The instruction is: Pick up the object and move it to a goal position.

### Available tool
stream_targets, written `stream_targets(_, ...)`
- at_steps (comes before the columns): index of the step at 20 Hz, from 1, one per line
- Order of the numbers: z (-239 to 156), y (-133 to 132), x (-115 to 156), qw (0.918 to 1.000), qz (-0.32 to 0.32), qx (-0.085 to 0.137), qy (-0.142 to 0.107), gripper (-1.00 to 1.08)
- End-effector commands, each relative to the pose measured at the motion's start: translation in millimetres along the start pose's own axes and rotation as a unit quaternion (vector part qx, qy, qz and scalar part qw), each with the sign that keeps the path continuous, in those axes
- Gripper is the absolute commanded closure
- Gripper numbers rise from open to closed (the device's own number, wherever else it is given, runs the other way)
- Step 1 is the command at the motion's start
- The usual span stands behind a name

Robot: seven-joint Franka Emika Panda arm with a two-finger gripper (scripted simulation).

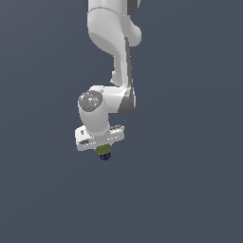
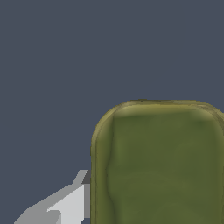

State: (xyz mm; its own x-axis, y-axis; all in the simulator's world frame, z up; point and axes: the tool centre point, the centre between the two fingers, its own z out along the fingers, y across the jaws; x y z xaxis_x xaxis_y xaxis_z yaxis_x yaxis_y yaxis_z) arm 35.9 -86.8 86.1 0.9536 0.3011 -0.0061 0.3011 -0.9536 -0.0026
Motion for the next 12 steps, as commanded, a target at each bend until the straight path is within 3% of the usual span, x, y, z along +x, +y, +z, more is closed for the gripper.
stream_targets(1, -16.0, -4.8, -4.7, 1.0000, 0.000, -0.001, 0.003, 1.08)
stream_targets(12, -100.6, -39.1, -43.0, 1.0000, 0.000, -0.001, 0.003, 1.08)
